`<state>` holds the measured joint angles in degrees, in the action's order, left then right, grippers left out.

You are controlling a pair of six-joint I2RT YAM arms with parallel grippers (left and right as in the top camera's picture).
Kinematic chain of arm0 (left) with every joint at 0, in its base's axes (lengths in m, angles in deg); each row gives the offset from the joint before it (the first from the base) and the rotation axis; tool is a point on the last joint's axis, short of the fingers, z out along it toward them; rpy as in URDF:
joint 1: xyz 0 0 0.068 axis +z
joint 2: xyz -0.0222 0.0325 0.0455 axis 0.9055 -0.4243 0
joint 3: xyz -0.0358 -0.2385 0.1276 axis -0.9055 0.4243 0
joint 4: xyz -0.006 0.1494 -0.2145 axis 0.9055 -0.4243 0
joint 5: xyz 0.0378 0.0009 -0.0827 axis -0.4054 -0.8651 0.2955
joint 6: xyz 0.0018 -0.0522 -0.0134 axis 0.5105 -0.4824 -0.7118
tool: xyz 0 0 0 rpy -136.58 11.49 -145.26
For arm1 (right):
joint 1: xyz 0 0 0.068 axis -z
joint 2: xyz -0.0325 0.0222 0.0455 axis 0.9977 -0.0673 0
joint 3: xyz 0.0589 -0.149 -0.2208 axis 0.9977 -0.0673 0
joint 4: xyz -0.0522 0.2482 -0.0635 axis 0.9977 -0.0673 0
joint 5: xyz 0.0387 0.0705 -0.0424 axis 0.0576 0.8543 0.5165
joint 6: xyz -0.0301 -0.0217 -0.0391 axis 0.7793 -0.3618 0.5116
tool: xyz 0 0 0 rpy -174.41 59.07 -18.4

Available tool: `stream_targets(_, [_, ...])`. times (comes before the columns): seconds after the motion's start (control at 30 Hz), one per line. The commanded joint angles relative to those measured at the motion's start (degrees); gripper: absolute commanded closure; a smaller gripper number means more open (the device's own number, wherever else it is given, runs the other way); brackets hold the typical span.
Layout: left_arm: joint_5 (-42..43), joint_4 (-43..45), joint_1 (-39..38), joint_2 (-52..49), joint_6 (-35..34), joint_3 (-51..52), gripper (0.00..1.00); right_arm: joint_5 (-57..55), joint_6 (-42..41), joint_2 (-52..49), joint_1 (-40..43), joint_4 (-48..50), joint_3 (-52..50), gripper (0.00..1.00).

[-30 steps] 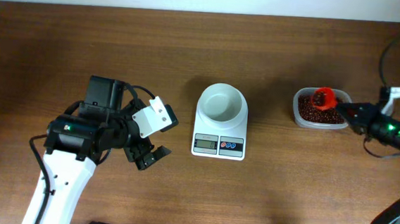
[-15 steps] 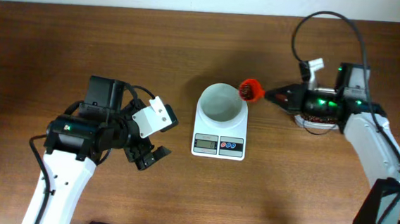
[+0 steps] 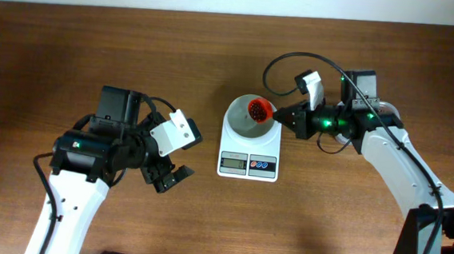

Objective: Scoop and weigh 50g on scale
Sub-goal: 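Move the scoop over the scale bowl and tip beans in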

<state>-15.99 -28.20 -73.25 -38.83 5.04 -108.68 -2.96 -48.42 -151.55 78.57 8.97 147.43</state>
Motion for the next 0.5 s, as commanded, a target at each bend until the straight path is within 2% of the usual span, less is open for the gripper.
stream_targets(0.0, [-0.20,0.11,-0.22,0.13,-0.68,0.09,0.01,-0.74,7.32,-0.11,-1.40,0.22,0.39,0.96])
stream_targets(0.13, [-0.20,0.11,-0.22,0.11,-0.68,0.09,0.01,-1.57,13.20,-0.11,-2.71,0.22,0.37,0.96])
stream_targets(0.37, [-0.20,0.11,-0.22,0.13,-0.68,0.09,0.01,-5.88,14.32,-0.11,-2.71,1.64,0.39,0.96])
stream_targets(0.43, [-0.20,0.11,-0.22,0.13,-0.68,0.09,0.01,-0.48,14.34,-0.09,-2.71,1.79,0.39,0.96])
stream_targets(0.47, [-0.20,0.11,-0.22,0.13,-0.68,0.09,0.01,-2.38,14.29,-0.09,-2.71,2.56,0.39,0.96])
